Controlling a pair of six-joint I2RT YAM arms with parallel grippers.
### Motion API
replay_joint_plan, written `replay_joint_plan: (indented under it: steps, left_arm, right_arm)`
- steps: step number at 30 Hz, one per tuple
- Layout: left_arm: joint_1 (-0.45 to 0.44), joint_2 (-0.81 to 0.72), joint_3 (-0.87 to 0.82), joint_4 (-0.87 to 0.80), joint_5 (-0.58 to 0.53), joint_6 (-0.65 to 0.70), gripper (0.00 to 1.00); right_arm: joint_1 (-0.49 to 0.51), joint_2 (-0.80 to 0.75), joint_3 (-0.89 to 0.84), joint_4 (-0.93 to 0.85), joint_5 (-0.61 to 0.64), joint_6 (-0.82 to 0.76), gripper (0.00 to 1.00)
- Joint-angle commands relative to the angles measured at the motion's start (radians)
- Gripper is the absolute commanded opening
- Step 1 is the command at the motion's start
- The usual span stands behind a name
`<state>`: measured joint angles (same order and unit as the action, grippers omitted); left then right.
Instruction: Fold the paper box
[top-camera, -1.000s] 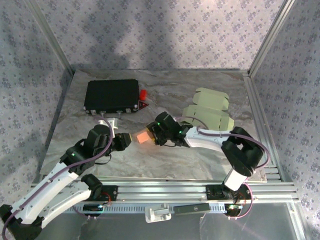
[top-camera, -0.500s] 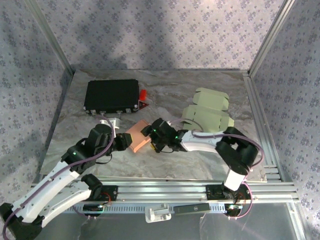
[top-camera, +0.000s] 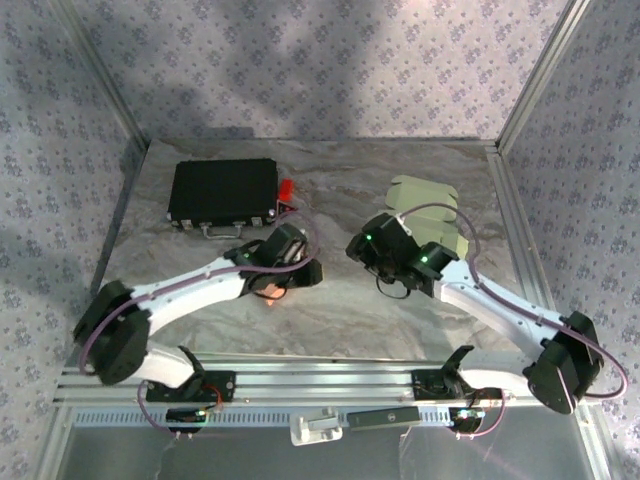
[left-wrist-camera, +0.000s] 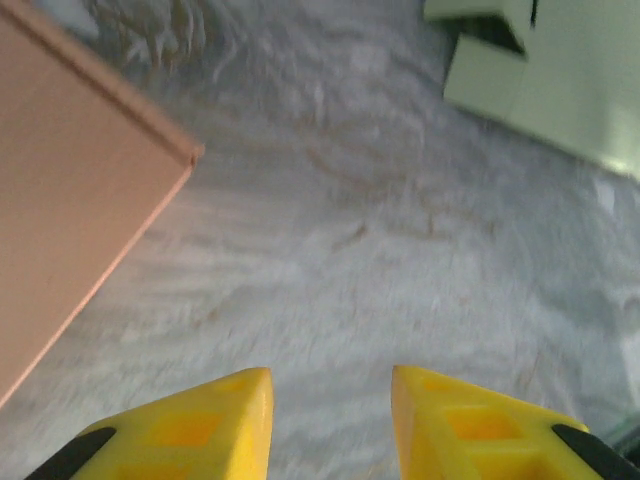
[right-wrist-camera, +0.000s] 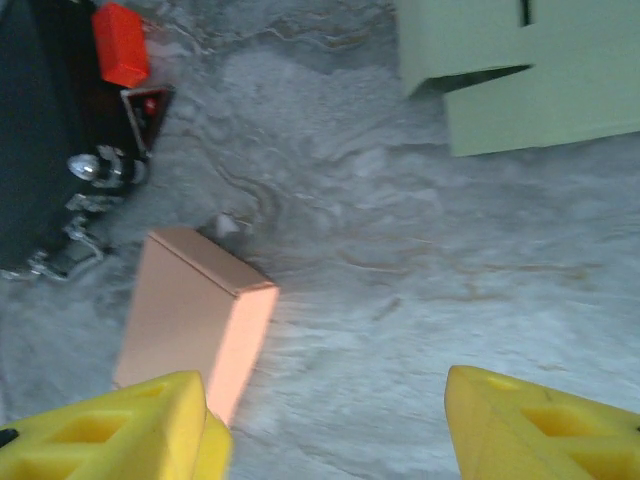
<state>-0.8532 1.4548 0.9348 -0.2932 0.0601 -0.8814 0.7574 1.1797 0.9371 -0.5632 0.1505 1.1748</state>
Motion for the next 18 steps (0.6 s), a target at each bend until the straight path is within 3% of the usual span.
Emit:
replay_joint_plan:
  steps: [1, 6, 8, 13, 18]
  left_arm:
    - [-0.011, 0.087, 0.108, 0.045, -0.123, -0.183, 0.35]
    - [-0.03, 0.266, 0.283, -0.118, -0.251, -0.547, 0.34]
    - [-0.029, 0.33, 0.317, -0.074, -0.253, -0.648, 0.3]
    - [0.0, 0.494, 0.427, -0.056, -0.202, -0.715, 0.26]
    - [0.013, 0.496, 0.357, -0.008, -0.211, -0.718, 0.26]
  right_arm:
    - [-0.017, -0.09, -0.042, -0.168, 0.061, -0.074, 0.66]
    - [-0.082, -0.219, -0.091, -0.2, 0.056, -0.07, 0.66]
    - [-0.105, -0.26, -0.095, -0.206, 0.052, -0.081, 0.65]
    - [-0.126, -0.303, -0.079, -0.226, 0.04, -0.104, 0.65]
    - [-0.128, -0.322, -0.084, -0.229, 0.022, -0.116, 0.65]
